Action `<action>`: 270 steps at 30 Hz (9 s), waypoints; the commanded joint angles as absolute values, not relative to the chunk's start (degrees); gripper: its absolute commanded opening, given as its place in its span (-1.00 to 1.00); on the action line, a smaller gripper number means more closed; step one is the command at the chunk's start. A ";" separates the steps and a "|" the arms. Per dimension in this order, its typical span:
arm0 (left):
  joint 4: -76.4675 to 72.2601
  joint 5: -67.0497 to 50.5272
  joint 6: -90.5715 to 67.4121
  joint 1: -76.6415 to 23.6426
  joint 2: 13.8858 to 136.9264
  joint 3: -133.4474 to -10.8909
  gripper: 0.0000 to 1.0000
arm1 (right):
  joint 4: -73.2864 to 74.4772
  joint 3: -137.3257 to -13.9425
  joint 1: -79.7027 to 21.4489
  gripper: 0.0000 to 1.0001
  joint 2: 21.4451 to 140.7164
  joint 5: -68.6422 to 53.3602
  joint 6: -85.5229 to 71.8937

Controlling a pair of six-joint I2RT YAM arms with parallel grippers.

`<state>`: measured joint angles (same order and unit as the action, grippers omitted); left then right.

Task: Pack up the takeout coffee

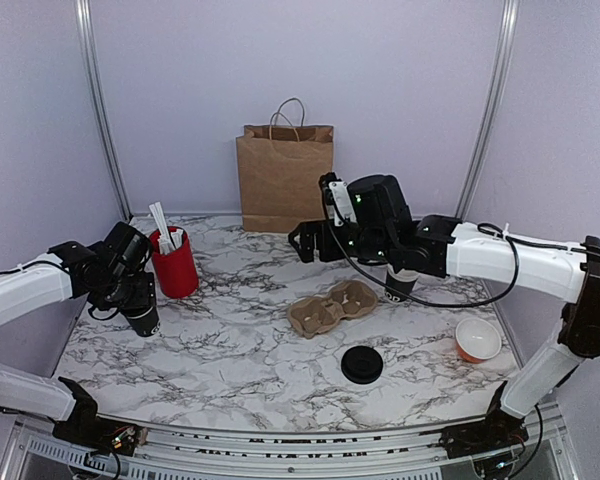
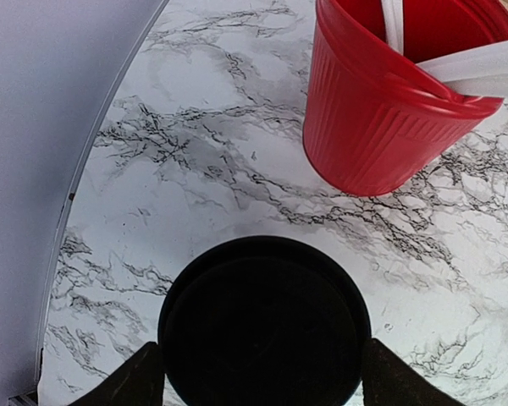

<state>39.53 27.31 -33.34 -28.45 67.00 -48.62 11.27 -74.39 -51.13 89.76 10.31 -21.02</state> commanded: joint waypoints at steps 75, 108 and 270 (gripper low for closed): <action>40.15 20.56 -23.21 -40.96 58.57 -64.42 0.98 | 5.09 -124.82 -22.21 0.40 129.29 -13.23 -27.93; 40.76 20.69 -24.86 -41.09 54.83 -62.97 0.98 | -13.75 -130.45 -20.30 -0.37 141.14 -25.99 -6.12; 21.76 -26.90 -26.50 -33.10 75.91 -85.19 -1.00 | 16.12 -58.56 -44.82 0.85 73.44 14.50 -10.96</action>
<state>20.14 -18.72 -28.97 -34.74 79.92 -87.59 12.71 -57.45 -45.08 73.03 16.88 -14.59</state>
